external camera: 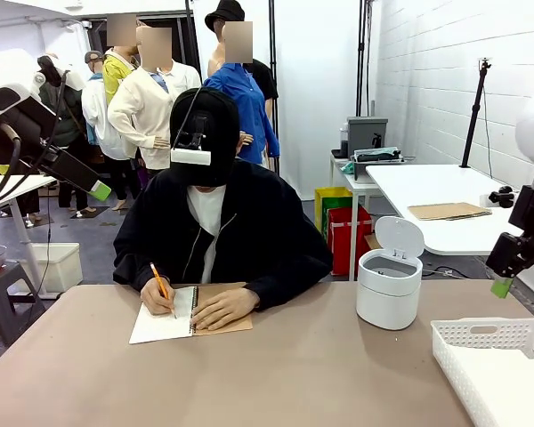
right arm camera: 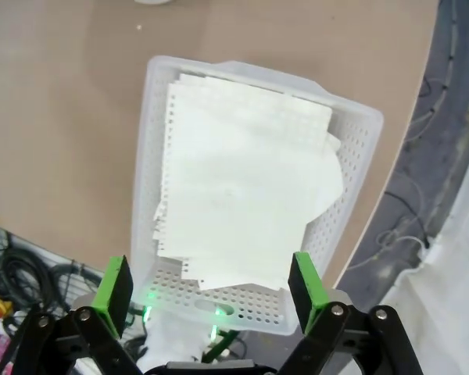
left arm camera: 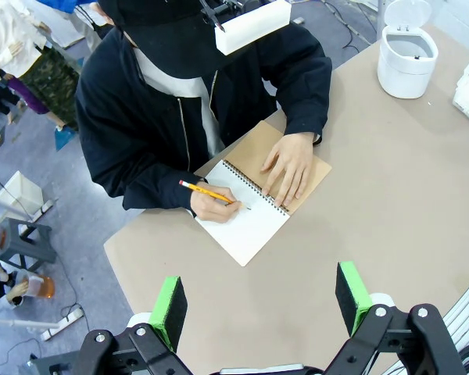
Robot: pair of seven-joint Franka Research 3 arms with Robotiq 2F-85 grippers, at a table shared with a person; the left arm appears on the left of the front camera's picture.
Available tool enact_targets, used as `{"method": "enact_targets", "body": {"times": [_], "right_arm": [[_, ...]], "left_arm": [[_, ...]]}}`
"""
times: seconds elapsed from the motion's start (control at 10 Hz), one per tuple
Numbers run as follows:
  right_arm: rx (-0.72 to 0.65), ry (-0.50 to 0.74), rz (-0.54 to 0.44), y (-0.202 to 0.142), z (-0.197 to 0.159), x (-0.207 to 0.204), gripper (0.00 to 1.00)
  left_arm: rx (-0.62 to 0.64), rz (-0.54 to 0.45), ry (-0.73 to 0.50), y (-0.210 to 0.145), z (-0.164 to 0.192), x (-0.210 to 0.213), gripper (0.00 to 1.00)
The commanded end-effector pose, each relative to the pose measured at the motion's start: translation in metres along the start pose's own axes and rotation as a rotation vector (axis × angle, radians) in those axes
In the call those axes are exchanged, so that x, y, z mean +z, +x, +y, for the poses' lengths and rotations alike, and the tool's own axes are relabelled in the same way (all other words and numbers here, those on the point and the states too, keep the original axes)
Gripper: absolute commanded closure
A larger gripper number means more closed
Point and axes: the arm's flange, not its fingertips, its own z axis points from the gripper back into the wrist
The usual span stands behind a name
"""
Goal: Sort the paper based on its condition.
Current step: If a person hands you a paper, place it in the Organizing basket , and if it's crumpled, put it in the Trash can.
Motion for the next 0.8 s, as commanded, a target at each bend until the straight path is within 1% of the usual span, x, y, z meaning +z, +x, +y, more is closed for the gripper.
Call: {"method": "enact_targets", "body": {"times": [0.0, 0.1, 0.3, 0.4, 0.5, 0.6, 0.7], "right_arm": [[-0.021, 0.095, 0.003, -0.002, -0.004, 0.004, 0.00], [0.000, 0.000, 0.000, 0.000, 0.000, 0.000, 0.00], [0.000, 0.000, 0.000, 0.000, 0.000, 0.000, 0.00], [-0.012, 0.033, -0.001, -0.001, 0.000, 0.001, 0.00], [0.130, 0.016, -0.064, -0.007, 0.013, 0.002, 0.00], [0.248, 0.061, -0.172, -0.009, 0.034, 0.016, 0.00], [0.340, 0.103, -0.206, -0.005, 0.050, 0.026, 0.00]], "left_arm": [[0.003, -0.001, 0.000, 0.000, 0.000, 0.000, 0.00], [0.003, -0.001, 0.000, 0.000, 0.000, 0.000, 0.00], [0.003, -0.001, 0.000, 0.000, 0.000, 0.000, 0.00], [0.003, -0.001, 0.000, 0.000, 0.000, 0.000, 0.00], [0.003, -0.001, 0.000, 0.000, 0.000, 0.000, 0.00], [0.003, -0.001, 0.000, 0.000, 0.000, 0.000, 0.00], [0.003, -0.001, 0.000, 0.000, 0.000, 0.000, 0.00]]}}
